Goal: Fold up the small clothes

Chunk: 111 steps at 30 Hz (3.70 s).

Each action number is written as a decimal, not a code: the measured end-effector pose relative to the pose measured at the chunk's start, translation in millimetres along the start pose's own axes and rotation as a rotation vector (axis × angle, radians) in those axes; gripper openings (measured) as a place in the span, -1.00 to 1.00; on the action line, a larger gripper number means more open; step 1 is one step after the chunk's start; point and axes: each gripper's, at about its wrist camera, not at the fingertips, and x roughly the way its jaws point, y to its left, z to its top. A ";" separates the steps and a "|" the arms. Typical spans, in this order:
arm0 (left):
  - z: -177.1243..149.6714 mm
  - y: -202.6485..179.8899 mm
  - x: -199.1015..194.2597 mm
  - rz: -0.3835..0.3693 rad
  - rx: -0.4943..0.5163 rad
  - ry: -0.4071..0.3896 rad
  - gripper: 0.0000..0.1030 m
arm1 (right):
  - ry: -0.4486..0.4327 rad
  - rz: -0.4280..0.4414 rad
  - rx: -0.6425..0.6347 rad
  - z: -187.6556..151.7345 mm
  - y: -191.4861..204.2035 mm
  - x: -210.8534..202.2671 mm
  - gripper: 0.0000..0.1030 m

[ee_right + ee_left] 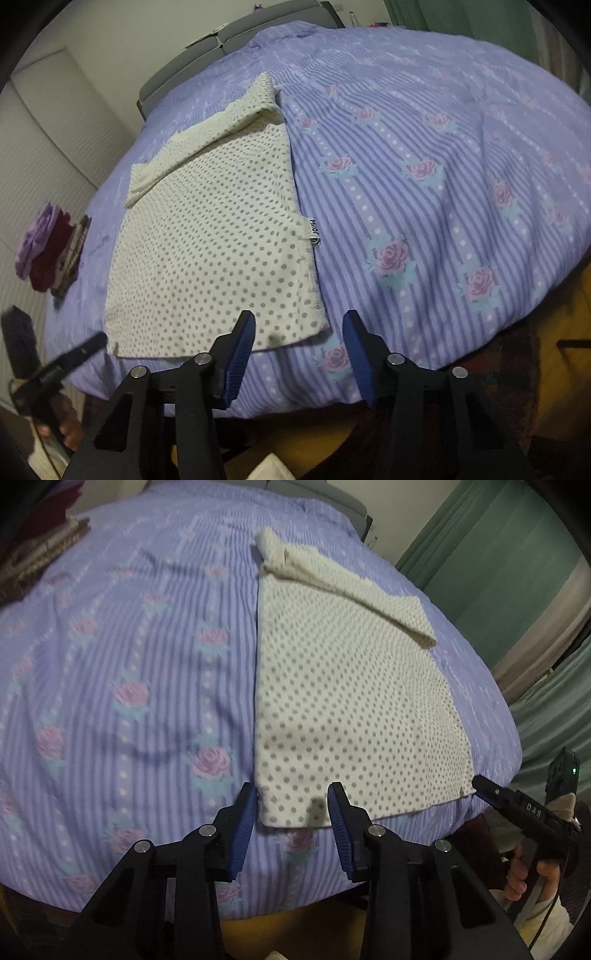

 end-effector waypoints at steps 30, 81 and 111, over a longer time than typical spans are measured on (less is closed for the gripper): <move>12.2 -14.0 -58.4 -0.122 -0.003 -0.145 -0.80 | -0.088 0.076 0.022 17.0 6.8 -32.7 -0.85; 218.1 -30.3 -1.9 -0.002 0.218 -0.117 -0.86 | -0.259 0.080 0.044 267.5 77.9 39.3 -0.85; 203.3 -11.6 15.8 -0.251 -0.187 -0.118 -0.80 | -0.242 0.093 0.091 248.9 56.8 33.9 -0.85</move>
